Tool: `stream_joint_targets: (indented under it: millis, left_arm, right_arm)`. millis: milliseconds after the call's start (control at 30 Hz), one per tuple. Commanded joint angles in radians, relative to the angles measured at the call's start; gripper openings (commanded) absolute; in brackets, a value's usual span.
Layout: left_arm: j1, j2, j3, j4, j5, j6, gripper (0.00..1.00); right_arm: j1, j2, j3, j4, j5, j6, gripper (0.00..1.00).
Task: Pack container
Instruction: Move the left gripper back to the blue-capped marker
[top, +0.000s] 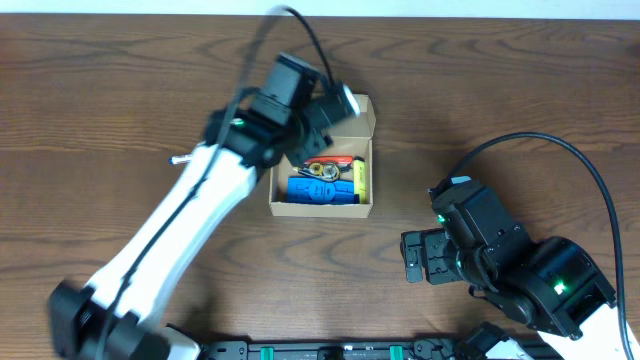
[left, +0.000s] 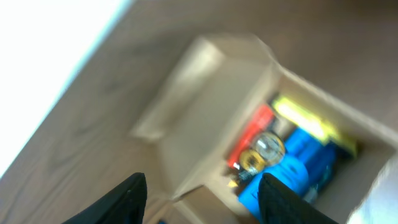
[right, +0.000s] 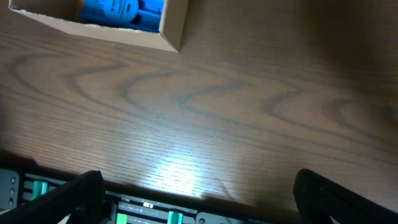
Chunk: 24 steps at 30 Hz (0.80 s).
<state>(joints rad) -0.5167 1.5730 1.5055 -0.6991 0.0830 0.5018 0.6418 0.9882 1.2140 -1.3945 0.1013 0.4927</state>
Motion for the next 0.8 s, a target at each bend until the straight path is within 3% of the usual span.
stream_joint_targets:
  millis: [0,100,267,333,433,633,767]
  left_arm:
    - [0.060,-0.057,0.031,-0.008,-0.172,-0.422,0.59]
    - [0.136,-0.082,0.031,-0.050,-0.206,-0.669,0.61]
    - [0.288,-0.072,0.029,-0.189,-0.202,-0.973,0.69]
    - [0.328,-0.061,0.028,-0.219,-0.166,-1.041,0.95]
    - [0.362,-0.053,0.028,-0.255,-0.056,-1.038,0.95]
    - [0.366,-0.053,0.027,-0.247,-0.058,-1.118,0.95]
    - [0.367,-0.030,0.027,-0.320,-0.140,-1.440,0.96]
  right_arm:
    - [0.008,0.000,0.000,-0.001,0.000,0.008,0.99]
    - [0.008,0.000,0.000,-0.001,0.000,0.008,0.99]
    - [0.008,0.000,0.000,-0.002,-0.001,0.007,0.99]
    - [0.008,0.000,0.000,-0.001,-0.001,0.007,0.99]
    - [0.008,0.000,0.000,-0.001,-0.001,0.008,0.99]
    - [0.008,0.000,0.000,-0.001,-0.001,0.008,0.99]
    - [0.008,0.000,0.000,-0.001,-0.001,0.008,0.99]
